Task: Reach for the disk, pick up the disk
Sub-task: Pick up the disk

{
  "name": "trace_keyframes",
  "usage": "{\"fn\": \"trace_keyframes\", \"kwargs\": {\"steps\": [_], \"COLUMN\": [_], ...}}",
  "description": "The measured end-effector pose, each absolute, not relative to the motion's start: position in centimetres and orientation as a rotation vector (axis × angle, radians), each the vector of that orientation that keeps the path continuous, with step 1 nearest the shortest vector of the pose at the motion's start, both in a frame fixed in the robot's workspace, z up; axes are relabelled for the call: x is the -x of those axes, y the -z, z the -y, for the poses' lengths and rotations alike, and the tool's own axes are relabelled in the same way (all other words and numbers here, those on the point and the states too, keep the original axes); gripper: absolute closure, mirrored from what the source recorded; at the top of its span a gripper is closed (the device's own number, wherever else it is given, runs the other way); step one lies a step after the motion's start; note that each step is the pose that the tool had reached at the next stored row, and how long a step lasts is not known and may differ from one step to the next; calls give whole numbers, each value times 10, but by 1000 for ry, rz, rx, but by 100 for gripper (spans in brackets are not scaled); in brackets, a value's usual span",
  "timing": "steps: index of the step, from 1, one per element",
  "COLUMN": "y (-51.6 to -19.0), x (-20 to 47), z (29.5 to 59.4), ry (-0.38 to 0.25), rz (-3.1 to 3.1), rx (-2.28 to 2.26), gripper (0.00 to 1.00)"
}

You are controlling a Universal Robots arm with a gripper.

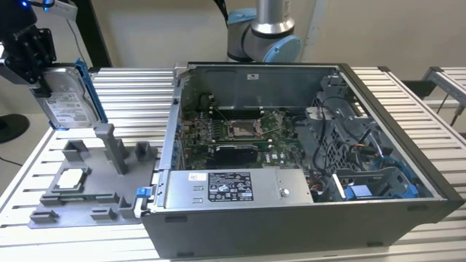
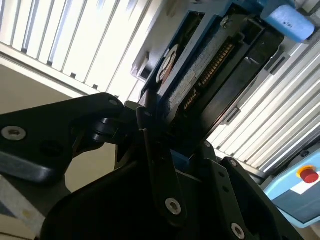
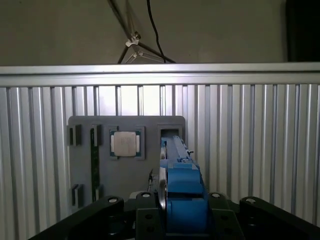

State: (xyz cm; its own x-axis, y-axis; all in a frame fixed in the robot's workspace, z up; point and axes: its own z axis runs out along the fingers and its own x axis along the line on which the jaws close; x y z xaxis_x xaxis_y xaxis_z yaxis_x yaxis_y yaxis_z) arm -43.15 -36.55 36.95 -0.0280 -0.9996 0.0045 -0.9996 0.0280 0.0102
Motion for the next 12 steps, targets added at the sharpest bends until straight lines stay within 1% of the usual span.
{"fn": "trace_keyframes", "kwargs": {"steps": [12], "y": [-389], "x": [431], "z": [366], "ry": [7], "rz": [2245], "rx": [-2183], "gripper": [100]}}
